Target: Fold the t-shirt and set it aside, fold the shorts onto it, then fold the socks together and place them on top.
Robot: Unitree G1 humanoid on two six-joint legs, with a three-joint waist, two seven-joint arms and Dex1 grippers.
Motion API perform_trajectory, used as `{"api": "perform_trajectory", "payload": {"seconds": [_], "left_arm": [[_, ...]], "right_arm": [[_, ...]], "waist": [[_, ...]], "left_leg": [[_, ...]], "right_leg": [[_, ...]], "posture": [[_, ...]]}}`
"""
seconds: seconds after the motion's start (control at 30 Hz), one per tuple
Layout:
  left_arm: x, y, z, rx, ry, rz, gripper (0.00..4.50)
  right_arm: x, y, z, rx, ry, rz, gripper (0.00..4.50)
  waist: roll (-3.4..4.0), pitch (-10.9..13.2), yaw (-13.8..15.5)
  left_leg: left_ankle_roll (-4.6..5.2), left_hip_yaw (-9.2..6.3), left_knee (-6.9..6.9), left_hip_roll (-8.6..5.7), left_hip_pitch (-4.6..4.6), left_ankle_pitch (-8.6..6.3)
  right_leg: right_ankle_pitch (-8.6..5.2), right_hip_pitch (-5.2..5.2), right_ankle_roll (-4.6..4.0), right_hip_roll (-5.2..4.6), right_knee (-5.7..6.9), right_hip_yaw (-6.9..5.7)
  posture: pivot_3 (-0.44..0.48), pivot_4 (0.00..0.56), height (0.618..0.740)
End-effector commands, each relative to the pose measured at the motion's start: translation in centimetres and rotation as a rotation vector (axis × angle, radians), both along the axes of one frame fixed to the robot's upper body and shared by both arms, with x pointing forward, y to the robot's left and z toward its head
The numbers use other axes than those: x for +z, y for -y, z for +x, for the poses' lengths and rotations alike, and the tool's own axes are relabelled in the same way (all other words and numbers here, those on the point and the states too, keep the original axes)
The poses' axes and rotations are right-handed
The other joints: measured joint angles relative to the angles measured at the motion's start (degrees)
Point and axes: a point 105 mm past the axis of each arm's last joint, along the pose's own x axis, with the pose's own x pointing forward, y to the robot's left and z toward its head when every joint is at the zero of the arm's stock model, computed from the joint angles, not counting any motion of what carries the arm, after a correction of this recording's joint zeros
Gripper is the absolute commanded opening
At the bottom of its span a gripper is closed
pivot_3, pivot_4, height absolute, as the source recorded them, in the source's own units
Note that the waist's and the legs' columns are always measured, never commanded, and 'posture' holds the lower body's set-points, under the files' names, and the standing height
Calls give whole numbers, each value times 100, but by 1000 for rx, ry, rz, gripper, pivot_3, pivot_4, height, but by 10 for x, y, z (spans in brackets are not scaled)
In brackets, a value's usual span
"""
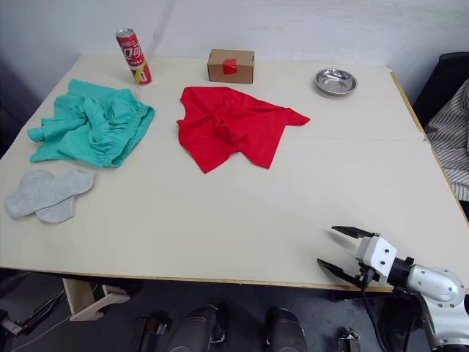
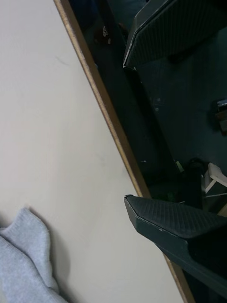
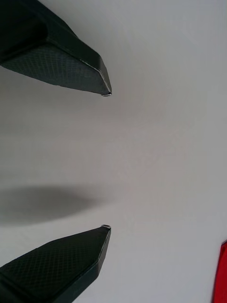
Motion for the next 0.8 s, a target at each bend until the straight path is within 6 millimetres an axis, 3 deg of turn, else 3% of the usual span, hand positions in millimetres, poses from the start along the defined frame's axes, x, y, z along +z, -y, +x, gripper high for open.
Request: {"api": "perform_trajectory", "payload": {"seconds": [0.03, 0.13, 0.27, 0.37, 0.47, 0.57, 0.8], "left_arm": [[13, 13, 11, -61, 42, -8, 4500], [21, 27, 24, -94, 39, -95, 4500], [41, 61, 57, -205, 3, -223, 4500], [61, 91, 93, -292, 29, -258, 4500], [68, 110, 121, -337, 28, -220, 4500], [75, 134, 174, -389, 19, -146, 4500], [76, 183, 245, -450, 31, -88, 4500]], "right_arm": [[14, -3, 11, -22, 50, 43, 4471], [24, -10, 25, -44, 27, 118, 4471], [44, -33, 49, -10, 2, 199, 4471], [62, -56, 80, -1, 27, 189, 4471], [71, -75, 103, 3, 27, 152, 4471], [79, -105, 138, 13, 15, 94, 4471], [82, -132, 195, -97, 12, 16, 4471]], "waist": [[0, 0, -1], [2, 2, -11], [11, 7, -25], [36, 22, -28], [44, 26, -49], [40, 32, -85], [25, 44, -138]], "left_leg": [[1, 1, 3, 0, 0, 0], [2, 0, 22, 2, 2, 0], [0, -10, 26, 7, 4, 2], [-4, -9, 32, 6, 3, 6], [-42, -5, 48, 4, -2, 34], [-14, 13, 46, -2, 3, 54], [-7, 45, 69, -3, 2, 78]], "right_leg": [[0, 0, 1, -1, 4, 1], [4, -2, -3, -2, 25, 8], [0, -5, -14, -1, 43, 14], [-2, -10, -17, -1, 55, 13], [-2, -17, -17, 2, 88, 9], [-7, -13, -9, 10, 123, 6], [-5, -30, 0, 60, 161, 6]], "posture": [[0, 150, 740], [0, 150, 740], [0, 150, 740], [0, 150, 740], [0, 150, 740], [0, 150, 740], [0, 150, 740]]}}
